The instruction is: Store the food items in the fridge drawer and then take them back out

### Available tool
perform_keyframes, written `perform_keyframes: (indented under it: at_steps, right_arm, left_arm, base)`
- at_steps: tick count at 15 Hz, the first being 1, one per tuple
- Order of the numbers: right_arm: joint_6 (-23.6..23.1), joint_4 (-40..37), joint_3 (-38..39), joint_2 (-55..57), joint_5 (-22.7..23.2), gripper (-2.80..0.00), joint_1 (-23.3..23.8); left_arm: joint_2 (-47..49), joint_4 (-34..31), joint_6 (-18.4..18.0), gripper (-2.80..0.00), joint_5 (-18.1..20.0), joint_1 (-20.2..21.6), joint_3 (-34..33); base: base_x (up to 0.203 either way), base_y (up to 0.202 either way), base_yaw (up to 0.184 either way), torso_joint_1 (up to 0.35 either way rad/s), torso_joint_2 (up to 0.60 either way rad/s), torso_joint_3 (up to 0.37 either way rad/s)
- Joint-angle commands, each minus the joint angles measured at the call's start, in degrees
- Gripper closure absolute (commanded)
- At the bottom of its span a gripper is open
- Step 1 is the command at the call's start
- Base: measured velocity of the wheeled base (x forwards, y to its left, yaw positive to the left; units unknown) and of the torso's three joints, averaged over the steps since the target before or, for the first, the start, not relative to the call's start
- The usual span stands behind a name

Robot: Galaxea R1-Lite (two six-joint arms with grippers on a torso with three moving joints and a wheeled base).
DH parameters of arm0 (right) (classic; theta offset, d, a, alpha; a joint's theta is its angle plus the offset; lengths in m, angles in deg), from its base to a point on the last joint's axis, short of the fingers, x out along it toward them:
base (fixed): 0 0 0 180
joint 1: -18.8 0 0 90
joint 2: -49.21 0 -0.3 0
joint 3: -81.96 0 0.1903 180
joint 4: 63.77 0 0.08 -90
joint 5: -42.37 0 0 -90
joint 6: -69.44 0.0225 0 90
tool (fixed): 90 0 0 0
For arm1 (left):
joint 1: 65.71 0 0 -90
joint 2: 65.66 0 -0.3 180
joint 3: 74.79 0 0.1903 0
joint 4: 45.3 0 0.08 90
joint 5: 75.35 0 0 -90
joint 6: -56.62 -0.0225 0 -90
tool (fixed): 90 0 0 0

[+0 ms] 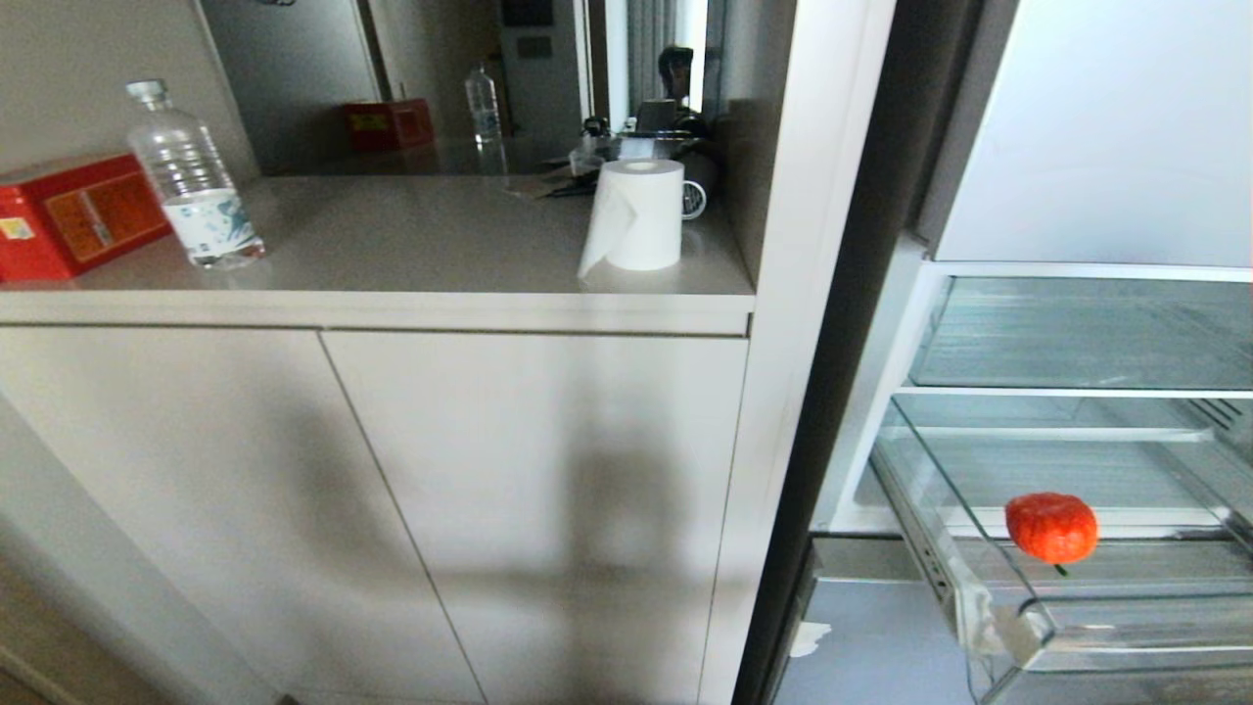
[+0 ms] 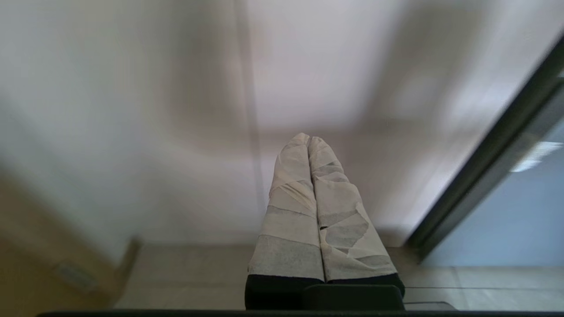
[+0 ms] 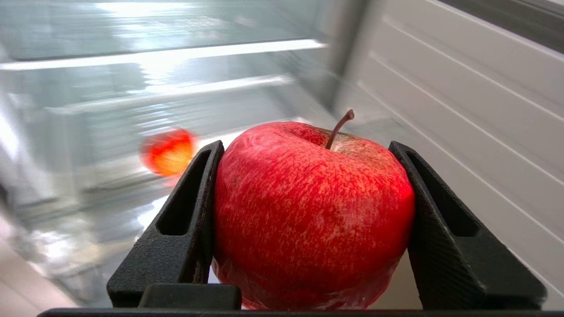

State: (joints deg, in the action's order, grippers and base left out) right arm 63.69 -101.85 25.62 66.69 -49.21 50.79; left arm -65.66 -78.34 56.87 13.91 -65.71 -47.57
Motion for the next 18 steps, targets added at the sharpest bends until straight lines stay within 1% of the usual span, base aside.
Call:
perform_keyframes:
  at_steps: [1,9,12,15,16,18]
  right_arm:
    - [-0.2,0.2,-0.3,0.3,0.0,0.0,0.4]
    - [-0.5,1.6,0.6,0.3,0.1,0.0,4.3]
    - [-0.3,1.7,0.6,0.8,0.1,0.0,4.7]
    - [-0.1,3.6,0.8,1.6,0.2,0.0,4.9]
    - [0.1,3.6,0.8,2.2,0.2,0.0,5.6]
    - [0.7,3.7,0.1,4.9,0.3,0.0,9.0]
  left_arm:
    - [0.0,-0.1,0.0,0.0,0.0,0.0,0.0]
    - [0.0,0.0,0.0,0.0,0.0,0.0,0.0]
    - [0.0,0.0,0.0,0.0,0.0,0.0,0.0]
    - [0.0,0.0,0.0,0.0,0.0,0.0,0.0]
    - [0.0,0.0,0.0,0.0,0.0,0.0,0.0]
    - [0.0,-0.1,0.0,0.0,0.0,0.0,0.0]
  base:
    - [-0.003,0.007,-0.173,-0.001,0.0,0.001]
    - [-0.001,0.008,-0.177,0.003,0.0,0.002]
    - [-0.003,0.007,-0.176,-0.002,0.0,0.003]
    - [-0.001,0.004,-0.173,0.002,0.0,0.002]
    - [-0.003,0.008,-0.162,0.002,0.0,-0.002]
    - [0.006,0.008,-0.12,0.004,0.0,0.001]
